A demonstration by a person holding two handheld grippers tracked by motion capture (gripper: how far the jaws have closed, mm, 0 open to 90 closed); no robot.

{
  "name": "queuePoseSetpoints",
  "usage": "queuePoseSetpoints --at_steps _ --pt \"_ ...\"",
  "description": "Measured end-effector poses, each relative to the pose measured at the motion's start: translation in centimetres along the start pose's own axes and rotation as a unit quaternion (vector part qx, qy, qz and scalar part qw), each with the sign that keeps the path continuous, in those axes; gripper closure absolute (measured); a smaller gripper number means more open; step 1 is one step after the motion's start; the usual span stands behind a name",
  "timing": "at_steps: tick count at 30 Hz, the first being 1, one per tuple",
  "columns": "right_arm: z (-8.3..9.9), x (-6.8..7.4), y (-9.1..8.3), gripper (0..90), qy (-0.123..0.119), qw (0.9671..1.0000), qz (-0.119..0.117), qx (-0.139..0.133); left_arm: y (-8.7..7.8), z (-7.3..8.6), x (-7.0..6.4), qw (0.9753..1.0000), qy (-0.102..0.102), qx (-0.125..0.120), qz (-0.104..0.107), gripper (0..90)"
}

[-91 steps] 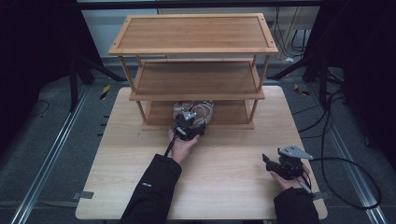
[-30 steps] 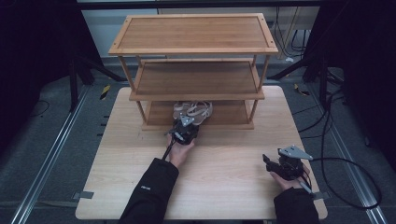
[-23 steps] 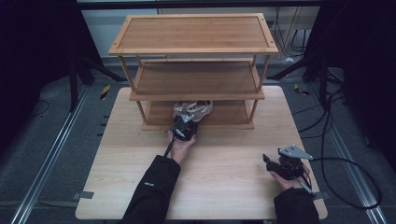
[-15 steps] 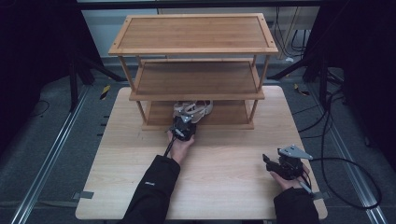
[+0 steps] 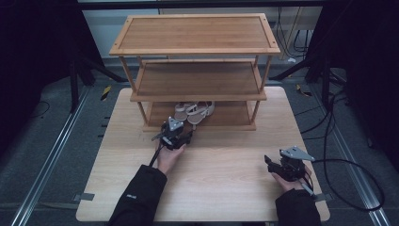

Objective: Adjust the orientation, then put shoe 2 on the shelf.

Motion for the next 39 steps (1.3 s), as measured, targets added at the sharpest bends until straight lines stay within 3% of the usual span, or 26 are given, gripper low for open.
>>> queuePoseSetpoints --at_steps 12,19,27,30,39 --pt "-0.2 -0.1 0.0 32.8 0.002 1.0000 0.002 -0.005 -7.8 2.8 3.5 0.9999 -0.013 0.000 0.001 37.5" --pt "-0.1 -0.3 -0.1 31.8 0.005 1.0000 0.005 -0.005 -11.2 5.4 6.0 0.9993 -0.031 0.003 -0.020 33.3" --pt "0.0 -0.7 -0.2 30.7 0.002 0.9999 0.010 -0.004 -13.1 8.4 8.4 0.9973 -0.060 0.015 -0.040 31.0" --pt "0.0 -0.7 -0.1 30.5 0.002 0.9999 0.009 -0.006 -13.7 8.9 9.0 0.9971 -0.057 0.016 -0.048 29.5" --pt "0.0 -0.9 -0.2 28.5 0.004 0.9999 0.015 -0.004 -14.8 10.4 11.3 0.9948 -0.076 0.018 -0.066 25.8"
Point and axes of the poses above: each handheld gripper's, and its own axes: y roughly forward along the jaws, z roughly out of its underside, x roughly to its left, the point moved 8 cm from there along y, roughly forward along the jaws
